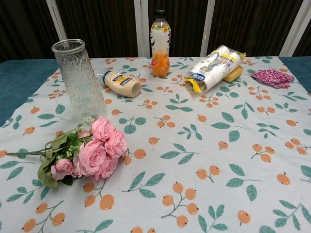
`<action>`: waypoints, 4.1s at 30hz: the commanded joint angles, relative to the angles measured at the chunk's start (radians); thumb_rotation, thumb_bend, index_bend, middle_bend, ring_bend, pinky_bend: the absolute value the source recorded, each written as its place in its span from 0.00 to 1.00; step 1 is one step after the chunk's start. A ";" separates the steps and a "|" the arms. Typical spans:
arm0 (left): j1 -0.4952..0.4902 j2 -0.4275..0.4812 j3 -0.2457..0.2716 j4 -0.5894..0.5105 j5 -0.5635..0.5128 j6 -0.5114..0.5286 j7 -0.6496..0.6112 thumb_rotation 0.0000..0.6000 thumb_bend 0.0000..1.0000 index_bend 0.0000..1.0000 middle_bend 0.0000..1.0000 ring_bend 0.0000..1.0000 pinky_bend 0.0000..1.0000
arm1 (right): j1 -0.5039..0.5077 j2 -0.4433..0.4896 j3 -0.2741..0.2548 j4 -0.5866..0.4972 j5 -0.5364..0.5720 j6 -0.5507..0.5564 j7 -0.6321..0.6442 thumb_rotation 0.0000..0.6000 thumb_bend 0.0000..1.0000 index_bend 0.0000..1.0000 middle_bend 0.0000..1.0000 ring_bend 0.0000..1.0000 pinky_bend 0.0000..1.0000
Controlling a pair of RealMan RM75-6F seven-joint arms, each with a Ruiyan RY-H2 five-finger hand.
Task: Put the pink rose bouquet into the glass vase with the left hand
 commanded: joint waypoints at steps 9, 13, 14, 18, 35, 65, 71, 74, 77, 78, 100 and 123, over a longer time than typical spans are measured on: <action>0.001 0.005 0.015 -0.002 0.024 -0.005 -0.006 1.00 0.14 0.12 0.02 0.00 0.02 | -0.006 0.005 -0.002 -0.011 -0.005 0.010 0.008 1.00 0.22 0.00 0.00 0.04 0.06; -0.001 0.003 0.011 -0.001 0.021 -0.003 -0.008 1.00 0.09 0.11 0.02 0.00 0.01 | -0.001 0.006 0.000 -0.011 0.004 -0.002 0.006 1.00 0.22 0.00 0.00 0.04 0.06; -0.002 0.001 0.009 0.000 0.022 -0.003 -0.011 1.00 0.09 0.11 0.02 0.00 0.01 | 0.000 0.008 0.000 -0.011 0.008 -0.008 0.005 1.00 0.22 0.00 0.00 0.04 0.06; -0.009 0.000 0.013 0.005 0.023 -0.021 -0.020 1.00 0.08 0.11 0.02 0.00 0.01 | 0.001 0.017 -0.004 -0.017 0.018 -0.024 0.004 1.00 0.22 0.00 0.00 0.04 0.06; -0.163 0.037 0.028 -0.089 -0.013 -0.324 0.007 1.00 0.04 0.08 0.03 0.00 0.01 | -0.008 0.034 -0.006 -0.029 0.027 -0.021 0.018 1.00 0.22 0.00 0.00 0.04 0.06; -0.408 -0.336 -0.037 -0.172 -0.365 -0.581 0.512 1.00 0.01 0.07 0.08 0.00 0.03 | -0.024 0.059 0.014 -0.026 0.049 0.003 0.096 1.00 0.22 0.00 0.00 0.04 0.06; -0.441 -0.411 -0.048 -0.153 -0.439 -0.556 0.610 1.00 0.01 0.07 0.09 0.00 0.05 | -0.025 0.062 0.017 -0.026 0.051 0.005 0.107 1.00 0.22 0.00 0.00 0.04 0.06; -0.452 -0.447 -0.049 -0.139 -0.469 -0.523 0.670 1.00 0.03 0.07 0.12 0.03 0.12 | -0.026 0.063 0.017 -0.025 0.053 0.004 0.112 1.00 0.22 0.00 0.00 0.04 0.06; -0.462 -0.487 -0.047 -0.116 -0.480 -0.476 0.743 1.00 0.10 0.09 0.19 0.11 0.22 | -0.026 0.064 0.017 -0.024 0.052 0.004 0.116 1.00 0.22 0.00 0.00 0.04 0.06; -0.464 -0.499 -0.045 -0.112 -0.484 -0.464 0.763 1.00 0.15 0.11 0.22 0.14 0.27 | -0.026 0.064 0.018 -0.024 0.052 0.004 0.117 1.00 0.22 0.00 0.00 0.04 0.06; -0.532 -0.623 -0.029 -0.014 -0.522 -0.379 0.974 1.00 0.34 0.37 0.40 0.28 0.39 | -0.017 0.052 0.014 -0.017 0.047 -0.013 0.113 1.00 0.22 0.00 0.00 0.04 0.06; -0.520 -0.520 -0.021 -0.153 -0.204 -0.311 0.627 1.00 0.40 0.50 0.52 0.40 0.48 | -0.020 0.056 0.020 -0.018 0.055 -0.010 0.139 1.00 0.22 0.00 0.00 0.04 0.06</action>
